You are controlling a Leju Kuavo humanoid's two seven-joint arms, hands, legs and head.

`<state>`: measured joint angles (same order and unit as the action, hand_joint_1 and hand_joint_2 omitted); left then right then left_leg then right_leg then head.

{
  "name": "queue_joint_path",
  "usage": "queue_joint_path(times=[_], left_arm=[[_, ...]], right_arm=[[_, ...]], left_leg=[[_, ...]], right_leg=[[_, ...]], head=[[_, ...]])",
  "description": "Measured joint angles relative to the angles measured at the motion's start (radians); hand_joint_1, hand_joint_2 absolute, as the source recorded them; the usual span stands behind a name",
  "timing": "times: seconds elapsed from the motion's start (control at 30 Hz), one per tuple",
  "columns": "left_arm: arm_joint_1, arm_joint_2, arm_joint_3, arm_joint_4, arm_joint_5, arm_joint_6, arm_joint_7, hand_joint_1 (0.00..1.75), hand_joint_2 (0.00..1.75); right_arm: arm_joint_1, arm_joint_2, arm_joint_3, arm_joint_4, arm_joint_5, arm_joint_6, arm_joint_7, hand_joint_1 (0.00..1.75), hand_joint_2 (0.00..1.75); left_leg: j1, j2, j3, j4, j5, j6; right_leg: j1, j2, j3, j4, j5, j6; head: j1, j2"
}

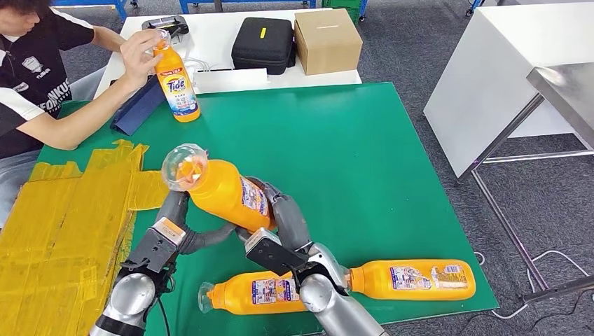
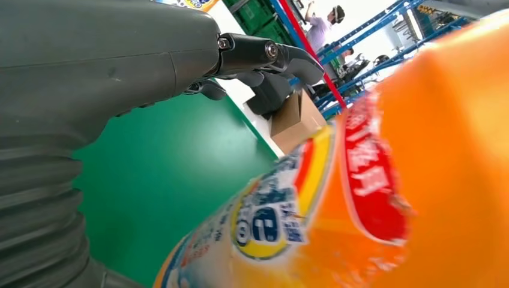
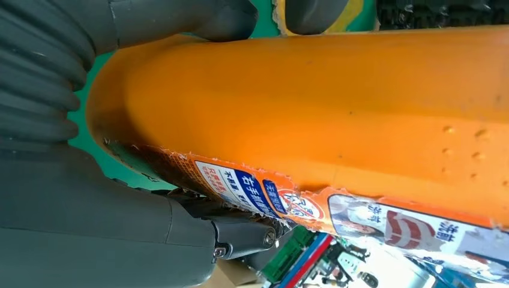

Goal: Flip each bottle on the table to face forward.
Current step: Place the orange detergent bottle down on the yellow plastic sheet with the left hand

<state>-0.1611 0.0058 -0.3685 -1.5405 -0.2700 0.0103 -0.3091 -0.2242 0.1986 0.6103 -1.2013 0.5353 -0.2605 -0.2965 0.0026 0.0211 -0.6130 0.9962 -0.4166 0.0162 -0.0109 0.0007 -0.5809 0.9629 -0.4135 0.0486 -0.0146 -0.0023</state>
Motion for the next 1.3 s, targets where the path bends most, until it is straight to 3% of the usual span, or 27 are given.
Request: queue_joint_path(times=[0.33, 0.47, 0.6, 1.1, 1.13, 1.23, 1.27, 1.3], left_arm=[[0.0, 0.0, -0.008, 0.012, 0.138, -0.08, -0.013, 0.02, 1.75], [0.0, 0.0, -0.011, 0.014, 0.217, -0.119, -0.019, 0.8, 1.75], [0.001, 0.0, -0.011, 0.019, 0.268, -0.144, -0.028, 1.75, 1.75], [0.011, 0.0, -0.005, 0.021, 0.374, -0.19, -0.052, 1.75, 1.75], [0.011, 0.0, -0.005, 0.021, 0.374, -0.189, -0.052, 1.75, 1.75], [0.012, 0.0, -0.005, 0.021, 0.374, -0.188, -0.053, 1.75, 1.75], [0.012, 0.0, -0.005, 0.021, 0.374, -0.185, -0.054, 1.75, 1.75], [0.012, 0.0, -0.004, 0.02, 0.373, -0.177, -0.056, 1.75, 1.75]], right_arm=[[-0.035, 0.01, 0.047, 0.076, -0.015, -0.009, -0.006, 1.75, 1.75], [-0.041, 0.016, 0.068, 0.102, -0.02, -0.018, -0.009, 1.75, 1.75], [-0.045, 0.019, 0.075, 0.117, -0.027, -0.019, -0.014, 1.75, 1.75], [-0.052, 0.027, 0.091, 0.143, -0.044, -0.03, -0.023, 1.75, 1.75], [-0.052, 0.028, 0.091, 0.144, -0.044, -0.032, -0.023, 1.62, 1.75], [-0.052, 0.028, 0.092, 0.146, -0.045, -0.035, -0.024, 0.31, 1.75], [-0.052, 0.028, 0.092, 0.147, -0.046, -0.037, -0.025, 0.0, 1.75], [-0.051, 0.028, 0.092, 0.147, -0.048, -0.04, -0.027, 0.0, 1.75]], left_leg=[[0.0, 0.0, 0.0, 0.0, 0.0, 0.0], [0.0, 0.0, -0.001, 0.0, 0.0, 0.0], [0.0, 0.0, -0.001, 0.0, 0.0, 0.0], [0.0, 0.0, -0.001, 0.0, 0.0, 0.0], [0.0, 0.0, -0.001, 0.0, 0.0, 0.0], [0.0, 0.0, -0.001, 0.0, 0.0, 0.0], [0.0, 0.0, -0.001, 0.0, 0.0, 0.0], [0.0, 0.0, -0.001, 0.0, 0.0, 0.0]], right_leg=[[0.0, 0.0, -0.001, 0.0, 0.0, 0.0], [0.0, 0.0, -0.001, 0.0, 0.0, 0.0], [0.0, 0.0, -0.001, 0.0, 0.0, 0.0], [0.0, 0.0, -0.001, 0.0, 0.0, 0.0], [0.0, 0.0, -0.001, 0.0, 0.0, 0.0], [0.0, 0.0, -0.001, 0.0, 0.0, 0.0], [0.0, 0.0, -0.001, 0.0, 0.0, 0.0], [0.0, 0.0, -0.001, 0.0, 0.0, 0.0]], head=[[0.0, 0.0], [0.0, 0.0], [0.0, 0.0], [0.0, 0.0], [0.0, 0.0], [0.0, 0.0], [0.0, 0.0], [0.0, 0.0]])
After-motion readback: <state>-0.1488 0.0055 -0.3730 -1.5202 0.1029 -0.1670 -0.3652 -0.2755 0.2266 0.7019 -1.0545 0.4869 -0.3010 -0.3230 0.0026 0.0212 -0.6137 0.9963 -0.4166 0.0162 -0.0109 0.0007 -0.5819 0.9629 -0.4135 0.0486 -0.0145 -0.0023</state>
